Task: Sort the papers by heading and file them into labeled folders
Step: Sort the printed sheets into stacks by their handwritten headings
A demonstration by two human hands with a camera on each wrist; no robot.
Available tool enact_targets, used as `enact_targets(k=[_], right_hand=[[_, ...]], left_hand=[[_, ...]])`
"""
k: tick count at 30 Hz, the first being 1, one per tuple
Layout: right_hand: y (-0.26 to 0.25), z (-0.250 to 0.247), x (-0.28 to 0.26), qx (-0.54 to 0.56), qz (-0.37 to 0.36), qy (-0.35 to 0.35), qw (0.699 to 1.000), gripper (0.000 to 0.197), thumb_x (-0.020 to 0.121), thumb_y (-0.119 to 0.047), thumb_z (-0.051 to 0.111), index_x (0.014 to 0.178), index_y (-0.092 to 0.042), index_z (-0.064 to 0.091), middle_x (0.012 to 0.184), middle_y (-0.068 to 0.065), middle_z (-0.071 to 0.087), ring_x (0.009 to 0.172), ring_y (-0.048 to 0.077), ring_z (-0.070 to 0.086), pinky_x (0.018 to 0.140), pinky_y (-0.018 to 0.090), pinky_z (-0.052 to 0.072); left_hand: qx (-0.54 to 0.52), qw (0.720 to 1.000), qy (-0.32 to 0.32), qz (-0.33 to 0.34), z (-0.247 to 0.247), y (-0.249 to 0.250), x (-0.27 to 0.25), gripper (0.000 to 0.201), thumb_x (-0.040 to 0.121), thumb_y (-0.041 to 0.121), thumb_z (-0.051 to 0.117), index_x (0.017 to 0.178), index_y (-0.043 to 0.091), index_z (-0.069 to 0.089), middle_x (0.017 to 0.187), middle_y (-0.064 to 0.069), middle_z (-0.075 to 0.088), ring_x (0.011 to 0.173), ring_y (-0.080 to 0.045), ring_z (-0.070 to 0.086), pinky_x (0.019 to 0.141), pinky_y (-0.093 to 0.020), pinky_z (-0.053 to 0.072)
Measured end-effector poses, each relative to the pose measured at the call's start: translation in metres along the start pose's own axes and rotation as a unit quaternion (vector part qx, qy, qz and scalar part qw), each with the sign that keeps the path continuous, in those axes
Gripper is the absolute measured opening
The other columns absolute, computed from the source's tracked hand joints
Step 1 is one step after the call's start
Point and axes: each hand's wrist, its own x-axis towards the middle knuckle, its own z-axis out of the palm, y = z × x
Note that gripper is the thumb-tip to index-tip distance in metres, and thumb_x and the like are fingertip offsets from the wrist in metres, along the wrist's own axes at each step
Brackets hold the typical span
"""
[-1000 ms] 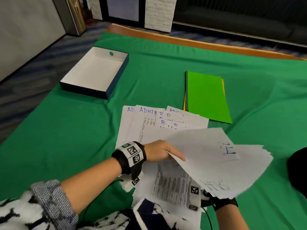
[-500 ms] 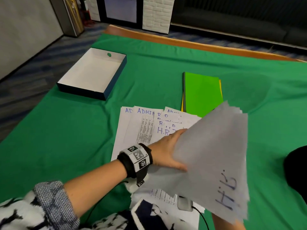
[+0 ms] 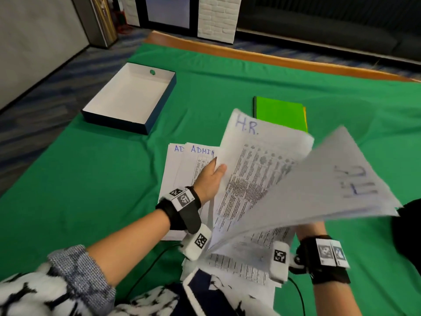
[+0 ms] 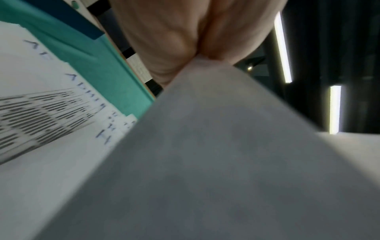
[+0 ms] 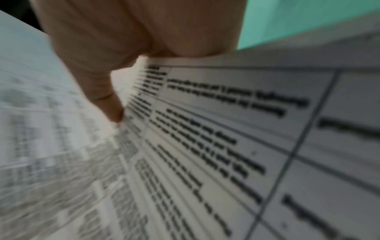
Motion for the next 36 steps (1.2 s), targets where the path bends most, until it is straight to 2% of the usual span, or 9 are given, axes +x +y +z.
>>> enact_targets(k=[4,7,12,16,18,23,27,30,36], right_hand=[[0.002,0.008,0.007,0.066,-0.163,-0.044,0.983,0.02,0.079,-0.006,0.071,0.096,-0.004,0.063,0.086,0.006,0.072,0.075,0.021,0.069,0.059,0.026,0.056],[0.032,0.01,0.018,0.038,-0.121,-0.077,0.989,0.029,0.074,-0.006,0.075,0.1,-0.004,0.061,0.095,0.012,0.07,0.078,0.021,0.069,0.055,0.024,0.056],[0.062,0.014,0.03,-0.018,-0.036,-0.077,0.996,0.023,0.077,0.004,0.07,0.098,0.002,0.061,0.092,0.014,0.066,0.066,0.016,0.063,0.043,0.016,0.05],[0.079,0.024,0.048,-0.11,-0.032,-0.022,0.993,0.024,0.066,-0.01,0.082,0.085,-0.014,0.068,0.094,0.009,0.072,0.076,0.024,0.068,0.07,0.04,0.059],[0.074,0.03,0.049,-0.151,-0.035,-0.013,0.988,0.028,0.065,-0.013,0.084,0.088,-0.013,0.068,0.091,0.006,0.07,0.078,0.021,0.067,0.075,0.034,0.057],[0.065,0.046,0.053,-0.283,-0.058,0.009,0.957,0.05,0.057,-0.029,0.088,0.097,-0.009,0.065,0.11,0.01,0.056,0.084,0.021,0.058,0.09,0.032,0.051],[0.064,0.05,0.053,-0.315,-0.044,0.015,0.948,0.055,0.058,-0.029,0.088,0.101,-0.006,0.063,0.116,0.013,0.044,0.089,0.025,0.056,0.095,0.037,0.049],[0.064,0.049,0.052,-0.301,-0.033,0.004,0.953,0.055,0.056,-0.027,0.088,0.1,-0.006,0.063,0.115,0.012,0.042,0.089,0.027,0.059,0.092,0.042,0.051],[0.072,0.048,0.056,-0.288,-0.033,-0.001,0.957,0.057,0.05,-0.032,0.09,0.097,-0.012,0.064,0.116,0.009,0.041,0.09,0.029,0.061,0.093,0.046,0.051]], left_hand=[[0.157,0.984,-0.002,-0.08,-0.007,-0.037,0.01,0.047,0.097,0.028,0.043,0.14,0.008,0.034,0.143,-0.005,0.041,0.132,-0.022,0.04,0.109,-0.03,0.031],[0.277,0.956,0.044,-0.085,-0.027,-0.063,0.014,0.038,0.089,0.021,0.054,0.126,0.012,0.052,0.13,-0.009,0.056,0.119,-0.026,0.052,0.1,-0.029,0.04],[0.422,0.877,0.153,-0.171,-0.067,-0.081,0.014,0.064,0.074,0.026,0.073,0.13,0.014,0.045,0.14,-0.009,0.034,0.128,-0.029,0.035,0.106,-0.043,0.033],[0.465,0.84,0.128,-0.248,-0.078,-0.078,0.018,0.102,0.062,0.042,0.082,0.136,-0.001,0.027,0.14,-0.02,0.031,0.132,-0.033,0.029,0.11,-0.038,0.03],[0.477,0.829,0.123,-0.263,-0.081,-0.074,0.023,0.111,0.057,0.044,0.085,0.137,-0.004,0.024,0.14,-0.021,0.032,0.132,-0.033,0.03,0.11,-0.039,0.03],[0.381,0.872,0.15,-0.268,-0.083,-0.072,0.029,0.101,0.055,0.029,0.089,0.131,-0.004,0.031,0.137,-0.023,0.036,0.128,-0.033,0.038,0.102,-0.037,0.038],[0.307,0.906,0.237,-0.169,-0.083,-0.082,0.025,0.02,0.092,0.015,0.053,0.09,-0.004,0.055,0.1,-0.027,0.059,0.1,-0.04,0.051,0.079,-0.041,0.04],[0.272,0.911,0.263,-0.164,-0.098,-0.093,0.021,0.045,0.095,0.017,0.048,0.053,0.009,0.032,0.054,-0.014,0.034,0.062,-0.026,0.034,0.056,-0.031,0.023],[0.186,0.928,0.263,-0.19,-0.113,-0.105,0.014,0.041,0.081,0.039,0.068,0.058,0.012,0.047,0.059,-0.009,0.039,0.058,-0.018,0.032,0.057,-0.024,0.027]])
